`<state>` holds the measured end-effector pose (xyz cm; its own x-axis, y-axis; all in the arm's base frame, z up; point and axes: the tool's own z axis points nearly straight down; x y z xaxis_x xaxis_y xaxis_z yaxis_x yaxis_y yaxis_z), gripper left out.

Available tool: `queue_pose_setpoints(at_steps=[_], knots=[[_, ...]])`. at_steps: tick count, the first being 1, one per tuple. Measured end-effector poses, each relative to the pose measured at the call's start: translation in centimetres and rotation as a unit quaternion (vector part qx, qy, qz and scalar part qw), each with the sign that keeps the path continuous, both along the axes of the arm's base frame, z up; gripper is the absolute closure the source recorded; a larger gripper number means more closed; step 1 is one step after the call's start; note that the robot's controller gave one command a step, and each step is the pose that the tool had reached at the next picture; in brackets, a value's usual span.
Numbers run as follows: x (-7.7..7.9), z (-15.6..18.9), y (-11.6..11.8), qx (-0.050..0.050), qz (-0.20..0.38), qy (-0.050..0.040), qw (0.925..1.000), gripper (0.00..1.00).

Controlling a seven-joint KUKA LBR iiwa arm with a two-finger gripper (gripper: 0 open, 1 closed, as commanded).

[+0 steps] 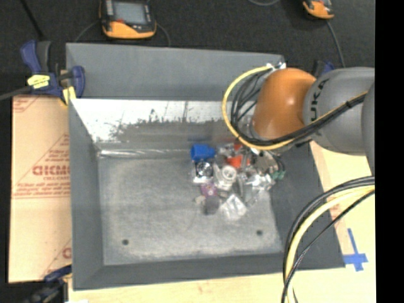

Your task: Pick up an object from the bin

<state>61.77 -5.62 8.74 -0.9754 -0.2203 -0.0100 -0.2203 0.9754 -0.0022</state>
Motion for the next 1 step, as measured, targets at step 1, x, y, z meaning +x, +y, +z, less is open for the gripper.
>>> queue_pose_setpoints(at_steps=[1], knots=[[-5.74, -0.73, -0.94, 0.002, -0.007, -0.0099, 0.9999, 0.00]])
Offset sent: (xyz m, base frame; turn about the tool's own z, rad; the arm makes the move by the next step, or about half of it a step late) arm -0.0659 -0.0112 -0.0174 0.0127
